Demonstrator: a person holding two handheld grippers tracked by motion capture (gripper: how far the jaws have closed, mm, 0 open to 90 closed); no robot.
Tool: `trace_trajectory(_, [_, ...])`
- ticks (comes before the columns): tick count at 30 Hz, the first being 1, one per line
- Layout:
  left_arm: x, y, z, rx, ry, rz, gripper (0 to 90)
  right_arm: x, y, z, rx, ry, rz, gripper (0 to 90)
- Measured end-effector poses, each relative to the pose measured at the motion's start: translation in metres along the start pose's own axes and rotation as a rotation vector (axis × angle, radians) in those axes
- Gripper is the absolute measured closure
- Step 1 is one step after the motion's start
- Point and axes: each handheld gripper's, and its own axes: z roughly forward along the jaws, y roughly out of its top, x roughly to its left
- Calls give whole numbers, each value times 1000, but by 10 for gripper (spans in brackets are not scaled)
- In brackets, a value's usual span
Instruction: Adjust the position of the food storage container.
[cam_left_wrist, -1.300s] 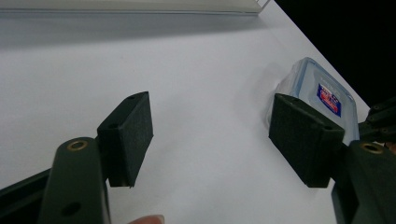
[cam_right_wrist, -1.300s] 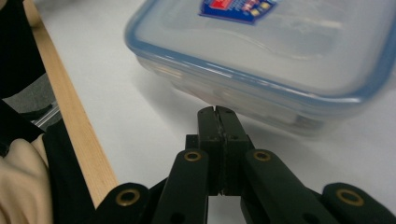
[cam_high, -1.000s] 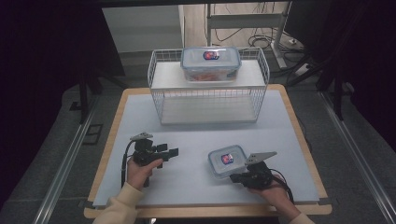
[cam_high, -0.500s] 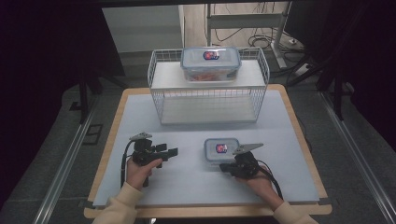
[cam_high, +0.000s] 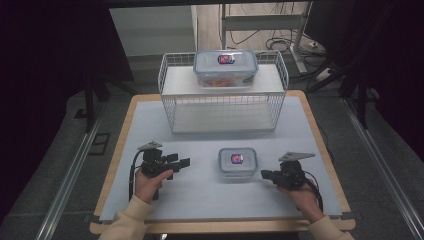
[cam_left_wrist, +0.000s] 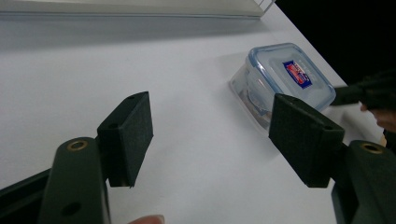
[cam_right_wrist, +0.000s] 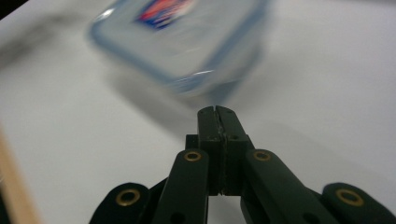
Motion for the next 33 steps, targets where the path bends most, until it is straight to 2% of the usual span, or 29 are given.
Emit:
trace_trajectory(1, [0,0,0,1,1,0,303,-6,4,0,-10,-15,22,894])
trace_trajectory(3, [0,0,2,5,0,1,303,-13,11,6,-16,-24,34,895])
trace_trajectory(5, [0,-1,2,6,1,0,303,-15,17,14,-10,-18,43,894])
trace_trajectory(9, [1,-1,1,6,2,1,303,-12,22,25,9,-25,27,895])
trace_trajectory(13, [1,-1,2,6,2,-1,303,-12,26,30,7,-26,34,895])
trace_trajectory(20, [0,-1,2,8,4,-3,303,-7,34,39,4,-6,29,895])
trace_trajectory(33, [0,-2,4,15,6,-1,303,-2,37,47,3,27,21,895])
